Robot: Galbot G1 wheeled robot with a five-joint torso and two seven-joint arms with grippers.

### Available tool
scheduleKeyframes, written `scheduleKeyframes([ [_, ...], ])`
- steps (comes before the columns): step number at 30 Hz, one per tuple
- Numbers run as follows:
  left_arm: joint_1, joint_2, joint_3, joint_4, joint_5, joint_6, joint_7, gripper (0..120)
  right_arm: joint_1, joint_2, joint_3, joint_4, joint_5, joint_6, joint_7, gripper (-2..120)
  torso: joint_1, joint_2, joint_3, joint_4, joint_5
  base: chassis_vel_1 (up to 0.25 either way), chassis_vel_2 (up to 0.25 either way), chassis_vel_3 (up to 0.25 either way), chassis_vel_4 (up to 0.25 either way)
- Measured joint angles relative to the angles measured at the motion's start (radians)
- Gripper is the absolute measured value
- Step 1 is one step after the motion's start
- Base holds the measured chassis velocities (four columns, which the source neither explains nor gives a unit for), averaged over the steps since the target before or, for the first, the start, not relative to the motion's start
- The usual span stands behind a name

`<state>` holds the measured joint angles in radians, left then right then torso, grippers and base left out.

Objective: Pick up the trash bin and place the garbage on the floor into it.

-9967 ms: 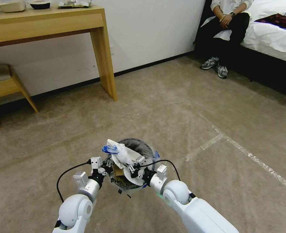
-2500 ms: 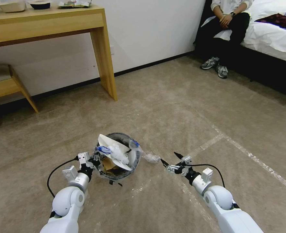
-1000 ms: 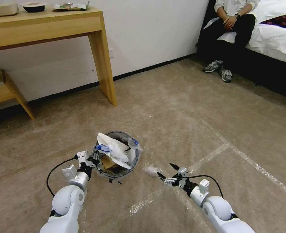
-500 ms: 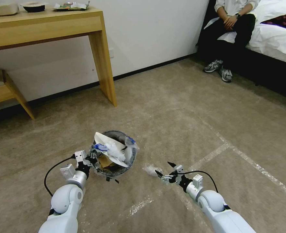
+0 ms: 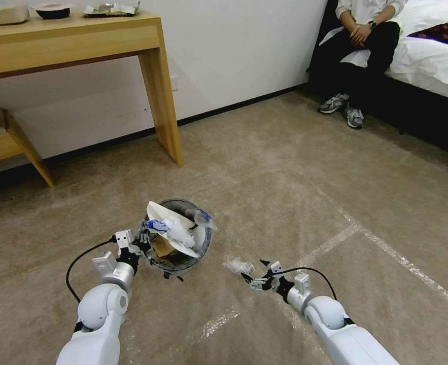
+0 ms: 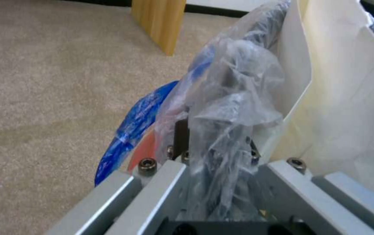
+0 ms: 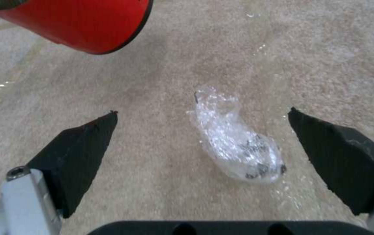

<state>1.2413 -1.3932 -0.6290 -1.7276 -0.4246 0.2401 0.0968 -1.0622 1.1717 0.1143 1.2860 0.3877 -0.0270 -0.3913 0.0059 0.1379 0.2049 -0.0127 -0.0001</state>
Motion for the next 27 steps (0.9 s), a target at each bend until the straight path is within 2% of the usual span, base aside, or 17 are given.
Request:
scheduleKeyframes([
  [6, -0.003, -0.009, 0.004, 0.002, 0.01, -0.001, 0.001, 1, 0.042, 0.025, -0.03, -0.07, -0.021, 0.001, -0.007, 100, 0.0, 0.0, 0.0, 0.0, 0.0, 0.0, 0.0, 0.0, 0.0],
  [14, -0.016, -0.011, 0.004, 0.013, 0.011, -0.002, 0.002, 1, 0.096, 0.08, -0.044, -0.202, -0.105, 0.052, -0.032, 100, 0.0, 0.0, 0.0, 0.0, 0.0, 0.0, 0.0, 0.0, 0.0],
  [27, -0.022, -0.016, 0.011, 0.026, 0.012, -0.005, 0.005, 1, 0.172, 0.125, -0.057, -0.366, -0.199, 0.1, -0.061, 100, 0.0, 0.0, 0.0, 0.0001, 0.0001, 0.0, 0.0, 0.0, 0.0],
])
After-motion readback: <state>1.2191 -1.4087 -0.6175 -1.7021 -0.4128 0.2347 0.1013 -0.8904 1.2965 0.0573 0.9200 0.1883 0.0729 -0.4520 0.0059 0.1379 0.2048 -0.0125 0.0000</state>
